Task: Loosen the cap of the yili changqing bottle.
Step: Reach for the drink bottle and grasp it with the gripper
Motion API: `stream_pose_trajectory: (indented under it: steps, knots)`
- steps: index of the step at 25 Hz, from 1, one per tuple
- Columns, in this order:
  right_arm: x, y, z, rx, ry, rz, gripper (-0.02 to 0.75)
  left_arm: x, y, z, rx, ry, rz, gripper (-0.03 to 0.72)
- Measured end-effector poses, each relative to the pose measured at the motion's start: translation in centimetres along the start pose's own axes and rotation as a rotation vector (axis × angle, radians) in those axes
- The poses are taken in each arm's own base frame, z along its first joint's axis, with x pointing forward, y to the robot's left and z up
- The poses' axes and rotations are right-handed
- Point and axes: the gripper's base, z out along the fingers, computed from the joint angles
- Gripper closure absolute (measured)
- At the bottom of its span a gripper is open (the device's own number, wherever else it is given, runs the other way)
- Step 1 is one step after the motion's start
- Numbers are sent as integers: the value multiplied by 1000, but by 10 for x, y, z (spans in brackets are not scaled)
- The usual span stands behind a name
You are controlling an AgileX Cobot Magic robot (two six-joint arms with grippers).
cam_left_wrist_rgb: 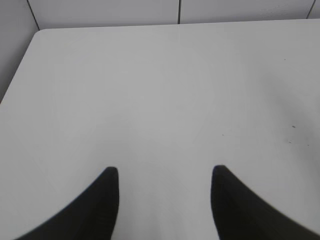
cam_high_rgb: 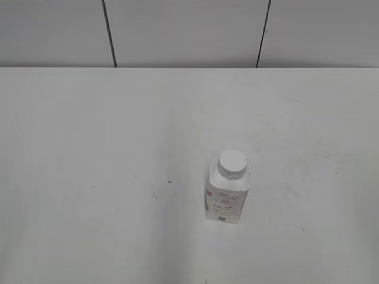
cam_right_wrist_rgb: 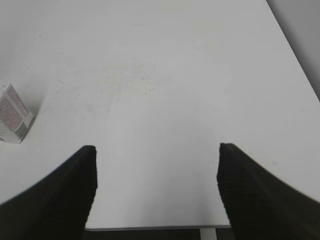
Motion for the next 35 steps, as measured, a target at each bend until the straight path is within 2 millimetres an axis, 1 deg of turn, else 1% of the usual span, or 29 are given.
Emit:
stream_pose_trajectory:
  steps: [22, 29, 32, 35]
  knots:
    - [0, 0, 0, 0, 0, 0, 150, 0, 0, 0, 0, 0, 0, 312]
    - [0, 0, 0, 0, 0, 0, 150, 0, 3, 0, -33, -4, 19, 312]
    - [0, 0, 0, 0, 0, 0, 150, -2, 3, -1, -37, -20, 20, 279]
    - [0, 0, 0, 0, 0, 0, 150, -5, 4, -2, -42, -46, 23, 195]
